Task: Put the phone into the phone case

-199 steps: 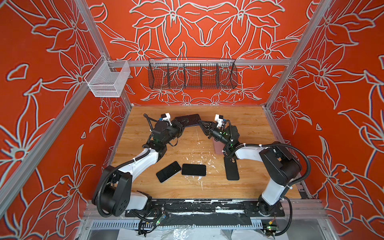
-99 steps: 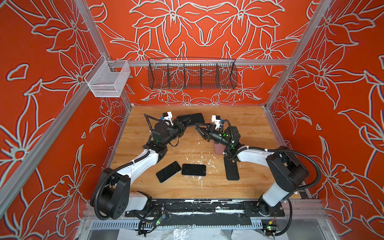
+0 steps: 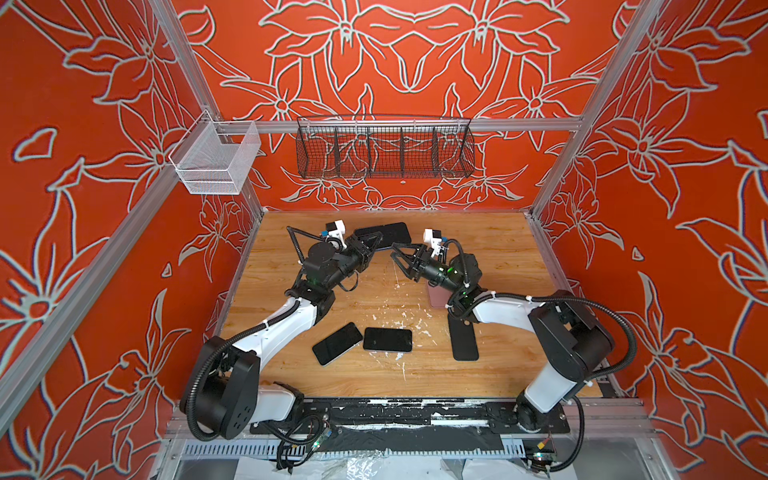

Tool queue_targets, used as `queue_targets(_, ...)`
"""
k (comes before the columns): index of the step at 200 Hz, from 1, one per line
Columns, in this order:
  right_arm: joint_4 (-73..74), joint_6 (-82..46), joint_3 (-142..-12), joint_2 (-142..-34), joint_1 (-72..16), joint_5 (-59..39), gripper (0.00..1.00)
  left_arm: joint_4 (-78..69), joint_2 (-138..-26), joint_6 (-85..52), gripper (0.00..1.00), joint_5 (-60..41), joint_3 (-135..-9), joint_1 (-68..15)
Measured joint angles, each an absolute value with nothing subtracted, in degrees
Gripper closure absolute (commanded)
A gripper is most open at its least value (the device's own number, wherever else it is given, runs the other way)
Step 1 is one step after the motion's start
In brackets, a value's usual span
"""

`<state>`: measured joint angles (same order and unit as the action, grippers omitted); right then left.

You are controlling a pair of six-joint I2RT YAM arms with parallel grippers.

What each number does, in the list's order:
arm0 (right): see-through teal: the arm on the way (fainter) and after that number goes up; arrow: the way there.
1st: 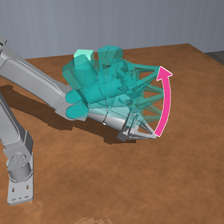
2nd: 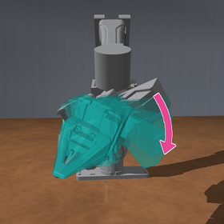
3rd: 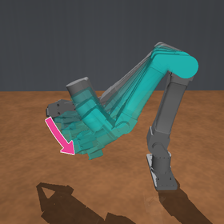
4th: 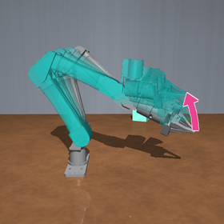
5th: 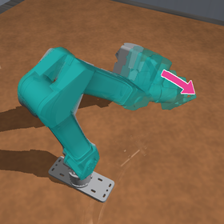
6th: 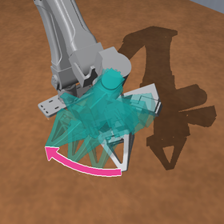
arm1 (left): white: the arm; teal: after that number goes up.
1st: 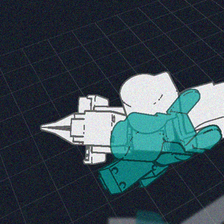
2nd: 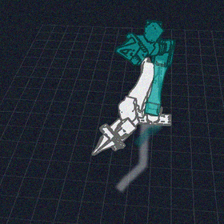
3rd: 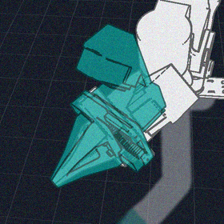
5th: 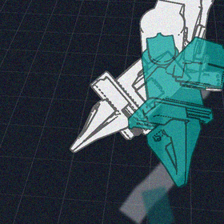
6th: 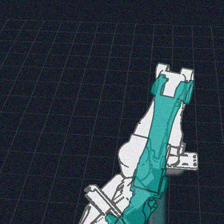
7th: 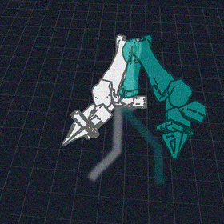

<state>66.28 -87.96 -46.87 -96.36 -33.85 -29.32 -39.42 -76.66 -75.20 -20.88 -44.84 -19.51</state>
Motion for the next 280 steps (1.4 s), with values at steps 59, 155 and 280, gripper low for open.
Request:
queue_targets(59, 66.2, -88.0, -47.0, -96.4, -33.1, -28.8, 0.45, -39.3, -76.6, -74.6, 1.00, -20.9, -44.8, -19.5)
queue_targets(155, 64.0, -87.5, -48.2, -96.2, -32.5, -28.3, 0.43, -37.2, -75.3, -72.4, 1.00, -21.1, -44.3, -19.5)
queue_targets(280, 64.3, -88.8, -49.0, -96.2, -32.3, -27.4, 0.92, -36.1, -74.6, -72.3, 1.00, -21.1, -43.7, -19.5)
